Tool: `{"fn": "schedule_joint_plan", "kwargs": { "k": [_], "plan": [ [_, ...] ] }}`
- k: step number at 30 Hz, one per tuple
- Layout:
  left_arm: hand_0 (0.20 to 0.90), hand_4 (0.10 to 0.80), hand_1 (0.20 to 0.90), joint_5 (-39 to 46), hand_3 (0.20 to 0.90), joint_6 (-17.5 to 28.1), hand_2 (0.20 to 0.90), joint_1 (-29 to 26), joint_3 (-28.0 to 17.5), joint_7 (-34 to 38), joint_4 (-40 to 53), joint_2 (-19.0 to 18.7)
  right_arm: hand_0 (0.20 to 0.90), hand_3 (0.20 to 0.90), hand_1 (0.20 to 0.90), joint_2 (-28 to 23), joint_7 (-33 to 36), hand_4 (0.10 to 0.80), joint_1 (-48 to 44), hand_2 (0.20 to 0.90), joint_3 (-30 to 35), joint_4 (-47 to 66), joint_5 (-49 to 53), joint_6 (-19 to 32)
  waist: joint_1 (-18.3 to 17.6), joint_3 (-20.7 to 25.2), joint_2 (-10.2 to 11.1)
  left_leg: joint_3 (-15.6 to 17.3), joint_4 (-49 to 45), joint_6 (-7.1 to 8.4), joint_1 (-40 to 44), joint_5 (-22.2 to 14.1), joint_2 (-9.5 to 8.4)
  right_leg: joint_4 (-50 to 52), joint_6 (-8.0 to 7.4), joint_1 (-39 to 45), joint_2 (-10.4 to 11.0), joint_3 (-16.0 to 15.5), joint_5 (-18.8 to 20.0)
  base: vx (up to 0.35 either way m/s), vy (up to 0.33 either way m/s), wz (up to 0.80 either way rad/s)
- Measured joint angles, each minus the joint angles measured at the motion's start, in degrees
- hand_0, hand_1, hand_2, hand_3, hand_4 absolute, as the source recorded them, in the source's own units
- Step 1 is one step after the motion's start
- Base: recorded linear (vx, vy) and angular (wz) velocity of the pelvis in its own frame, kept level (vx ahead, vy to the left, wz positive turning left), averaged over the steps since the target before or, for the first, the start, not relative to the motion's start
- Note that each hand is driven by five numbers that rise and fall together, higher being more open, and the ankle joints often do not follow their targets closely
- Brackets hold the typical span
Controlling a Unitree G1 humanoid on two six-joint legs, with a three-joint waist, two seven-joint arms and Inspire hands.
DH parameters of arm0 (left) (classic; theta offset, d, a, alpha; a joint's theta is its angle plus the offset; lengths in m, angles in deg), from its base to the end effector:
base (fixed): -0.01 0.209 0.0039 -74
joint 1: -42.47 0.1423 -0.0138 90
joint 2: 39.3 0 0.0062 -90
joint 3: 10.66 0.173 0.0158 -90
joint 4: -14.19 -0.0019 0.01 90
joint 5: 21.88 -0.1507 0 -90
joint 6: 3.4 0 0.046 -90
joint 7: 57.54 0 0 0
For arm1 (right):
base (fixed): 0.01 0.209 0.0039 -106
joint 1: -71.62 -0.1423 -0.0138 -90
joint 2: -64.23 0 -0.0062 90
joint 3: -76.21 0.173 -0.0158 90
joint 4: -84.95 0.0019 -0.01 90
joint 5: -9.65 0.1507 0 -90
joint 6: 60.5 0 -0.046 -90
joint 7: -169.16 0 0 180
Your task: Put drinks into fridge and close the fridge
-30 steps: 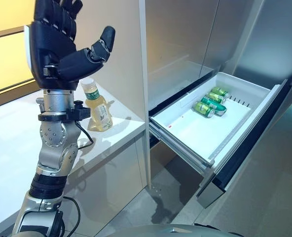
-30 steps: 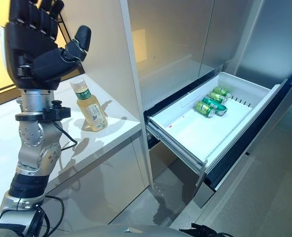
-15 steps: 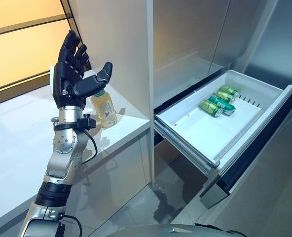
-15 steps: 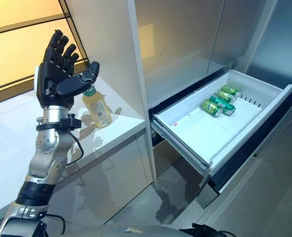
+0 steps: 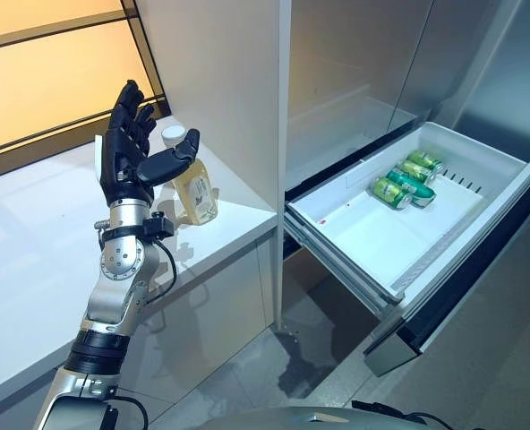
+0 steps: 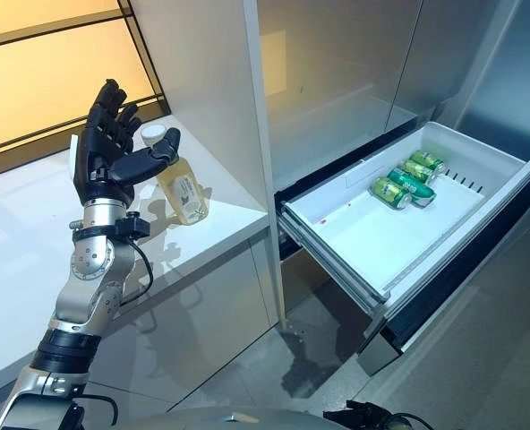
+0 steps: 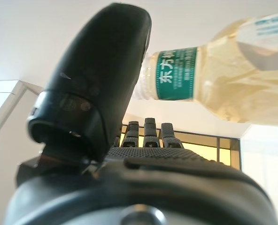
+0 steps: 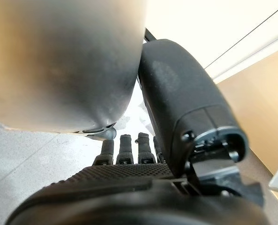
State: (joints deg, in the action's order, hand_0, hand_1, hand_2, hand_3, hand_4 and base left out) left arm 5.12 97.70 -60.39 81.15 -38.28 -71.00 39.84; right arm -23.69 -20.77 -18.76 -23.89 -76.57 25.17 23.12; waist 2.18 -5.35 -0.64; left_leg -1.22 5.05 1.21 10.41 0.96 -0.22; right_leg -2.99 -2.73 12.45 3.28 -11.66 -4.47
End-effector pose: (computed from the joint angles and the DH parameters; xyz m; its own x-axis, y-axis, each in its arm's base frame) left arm 0.2474 0.2030 0.1451 0.8759 0.2127 0.4330 -0.1723 0.9763 -0.1311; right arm 0.0694 -0.2237 -0.1190 0.2220 0.0026 -0.9750 0.0422 0.9990 0.0123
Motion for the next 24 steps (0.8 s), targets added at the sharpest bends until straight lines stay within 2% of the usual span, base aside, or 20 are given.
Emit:
{"fn": "schedule_joint_plan", "kwargs": {
  "k": [8, 16, 24],
  "plan": [
    [0.9, 0.8, 0.9, 0.0, 0.9, -2.1, 0.9, 0.0, 0.3, -3.3, -3.0, 0.0, 0.9, 0.9, 0.9, 0.0, -0.3, 0.8, -0.2, 0.9, 0.3, 0.0, -1.1, -0.3, -0.1, -0.4, 0.0, 0.1, 0.0, 0.0, 0.0, 0.0, 0.0, 0.0, 0.0, 0.0, 0.0, 0.1, 0.0, 0.0, 0.0, 0.0],
    [0.9, 0.8, 0.9, 0.1, 0.9, -2.0, 0.9, 0.0, 0.7, -6.2, -5.6, 0.0, 0.9, 0.9, 0.9, 0.0, -0.5, 0.8, -0.1, 0.9, 0.4, 0.5, -1.1, -1.1, -0.2, -0.4, 0.0, 0.7, 0.0, 0.0, 0.2, 0.0, 0.02, 0.1, 0.0, 0.0, 0.0, 0.3, 0.0, 0.0, 0.0, 0.0],
    [0.9, 0.8, 0.9, 0.1, 0.9, -2.0, 0.9, 0.0, 0.7, -6.0, -6.2, 0.0, 0.9, 0.9, 0.9, 0.0, -0.5, 0.8, -0.1, 0.9, 0.4, 1.0, -1.2, -1.3, -0.8, -0.4, 0.0, 1.0, 0.0, 0.0, 0.4, 0.0, 0.02, 0.2, 0.0, 0.1, 0.0, 0.5, 0.0, 0.0, 0.0, 0.0]
  ]
}}
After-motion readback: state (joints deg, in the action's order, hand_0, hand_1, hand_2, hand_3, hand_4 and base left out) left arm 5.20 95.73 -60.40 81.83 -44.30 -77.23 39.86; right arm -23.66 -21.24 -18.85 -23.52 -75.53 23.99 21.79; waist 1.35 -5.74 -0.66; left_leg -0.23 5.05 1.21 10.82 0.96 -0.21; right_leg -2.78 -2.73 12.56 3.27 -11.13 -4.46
